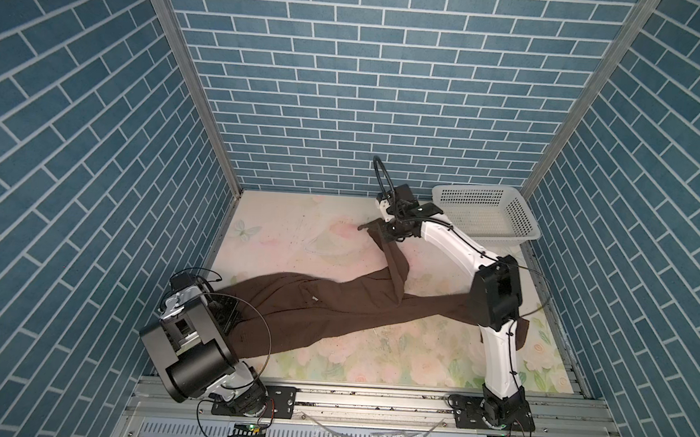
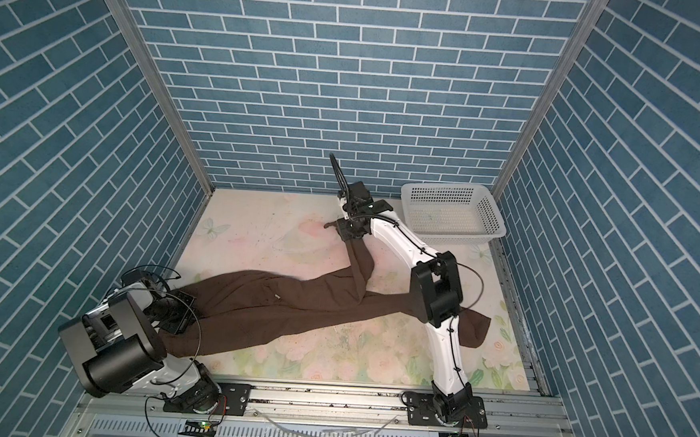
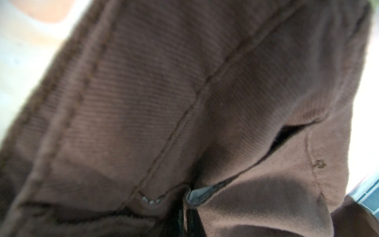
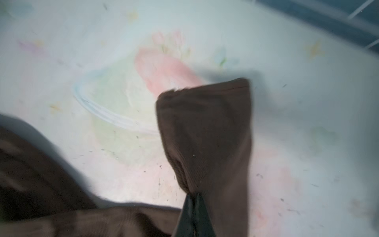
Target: Fold and stack the trousers
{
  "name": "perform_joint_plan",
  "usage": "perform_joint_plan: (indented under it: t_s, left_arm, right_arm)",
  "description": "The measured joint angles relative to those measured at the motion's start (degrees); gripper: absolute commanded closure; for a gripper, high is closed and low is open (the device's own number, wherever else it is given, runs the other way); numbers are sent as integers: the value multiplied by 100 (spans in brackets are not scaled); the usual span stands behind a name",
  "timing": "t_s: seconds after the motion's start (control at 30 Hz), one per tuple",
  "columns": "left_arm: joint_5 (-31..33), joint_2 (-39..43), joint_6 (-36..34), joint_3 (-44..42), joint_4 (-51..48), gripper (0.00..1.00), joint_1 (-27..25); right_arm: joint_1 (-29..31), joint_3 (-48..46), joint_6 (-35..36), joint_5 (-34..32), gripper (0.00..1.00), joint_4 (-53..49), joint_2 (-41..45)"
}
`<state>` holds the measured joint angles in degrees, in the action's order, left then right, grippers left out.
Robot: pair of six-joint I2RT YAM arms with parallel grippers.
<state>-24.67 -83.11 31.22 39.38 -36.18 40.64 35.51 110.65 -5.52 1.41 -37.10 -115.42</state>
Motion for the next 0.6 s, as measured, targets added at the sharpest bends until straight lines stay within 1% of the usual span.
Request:
perform_joint_plan:
  t_s: [0.03,0.1,0.2,0.23,0.3,0.33,0.37,0.4,0.47,0.5,0.53,0.6]
  left_arm:
    - [-13,-26,0,17,-2,92,7]
    - [-33,-76,0,46,-4,92,7]
    - [-66,-142,0,81,-2,92,13]
    - [-79,-164,0,90,0,92,17]
    - [-105,-188,4,98,4,92,33]
    - [-116,-199,4,103,7,92,33]
    - [-118,-210,4,109,4,92,35]
    - [-122,-214,7,111,4,92,37]
    - [-133,-219,9,116,4,92,37]
    - [-136,-219,13,116,4,92,37]
    - [-136,-219,22,116,4,92,37]
    - [-142,-219,28,116,4,92,37]
  right_arm:
    - [-17,-254,0,-114,100,140,525]
    - [-92,-1141,-28,-376,100,623,1812]
    - [-514,-2929,-433,-850,100,1211,3827]
    - [-776,-3515,-669,-1032,84,1292,4409]
    - [-1294,-4457,-1167,-1381,53,1207,5165]
    - [-1628,-4948,-1453,-1567,44,1071,5414]
    - [-1858,-5324,-1668,-1681,37,881,5523]
    - [-2072,-5665,-1904,-1731,34,658,5611]
    - [-2424,-6264,-2247,-1749,30,188,5595]
    - [-2535,-6419,-2354,-1744,29,9,5608]
    - [-2675,-6531,-2487,-1738,29,-219,5622]
    - [-2793,-6548,-2634,-1729,30,-363,5661]
